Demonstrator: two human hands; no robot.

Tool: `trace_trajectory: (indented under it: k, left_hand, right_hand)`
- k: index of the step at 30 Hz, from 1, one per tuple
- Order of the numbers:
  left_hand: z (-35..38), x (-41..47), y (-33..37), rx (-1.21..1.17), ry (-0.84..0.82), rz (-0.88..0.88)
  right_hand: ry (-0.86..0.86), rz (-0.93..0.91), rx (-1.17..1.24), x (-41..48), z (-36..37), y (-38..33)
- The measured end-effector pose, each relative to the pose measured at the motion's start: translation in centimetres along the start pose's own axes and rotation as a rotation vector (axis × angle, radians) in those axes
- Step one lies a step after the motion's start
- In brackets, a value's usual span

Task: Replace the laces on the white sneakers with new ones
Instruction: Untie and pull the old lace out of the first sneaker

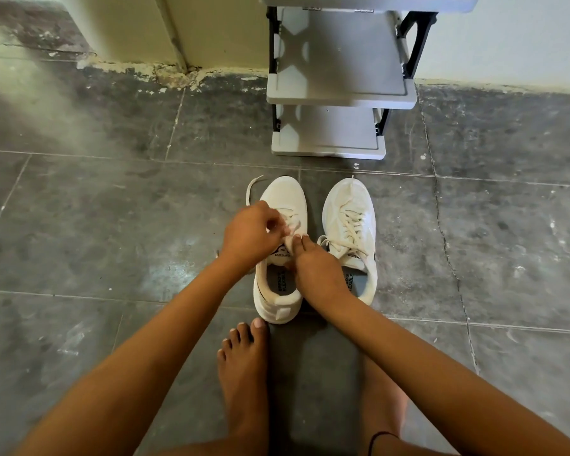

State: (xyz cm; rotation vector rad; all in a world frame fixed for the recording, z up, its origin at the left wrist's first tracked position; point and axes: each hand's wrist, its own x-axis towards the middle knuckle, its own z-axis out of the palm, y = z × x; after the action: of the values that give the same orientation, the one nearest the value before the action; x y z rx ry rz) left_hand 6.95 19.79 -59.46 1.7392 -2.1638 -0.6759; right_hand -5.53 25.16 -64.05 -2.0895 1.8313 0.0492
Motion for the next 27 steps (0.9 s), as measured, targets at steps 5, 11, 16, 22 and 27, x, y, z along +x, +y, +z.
trace_trajectory:
  k: [5,11,16,22,27]
  left_hand:
    - [-1.2,0.5,0.5,-0.243,0.043,-0.029]
    - [0.2,-0.6,-1.0,0.165,-0.118,0.019]
    - [-0.3,-0.1,-0.8,0.261,-0.182,0.057]
    - [-1.5,0.9,0.3,-0.205,-0.121,-0.018]
    - [-1.7,0.7,0.1,-0.315,-0.021,-0.068]
  right_hand:
    - [0.012,-0.016,-0.055,0.0,-0.2,-0.2]
    - [0.053,-0.064,-0.108,0.0,-0.1,-0.2]
    - [0.033,-0.054,-0.075,0.0,-0.1,-0.3]
    - [0.026,-0.049,-0.072,-0.2,0.0,0.2]
    - [0.028,-0.06,-0.067,0.0,0.0,-0.2]
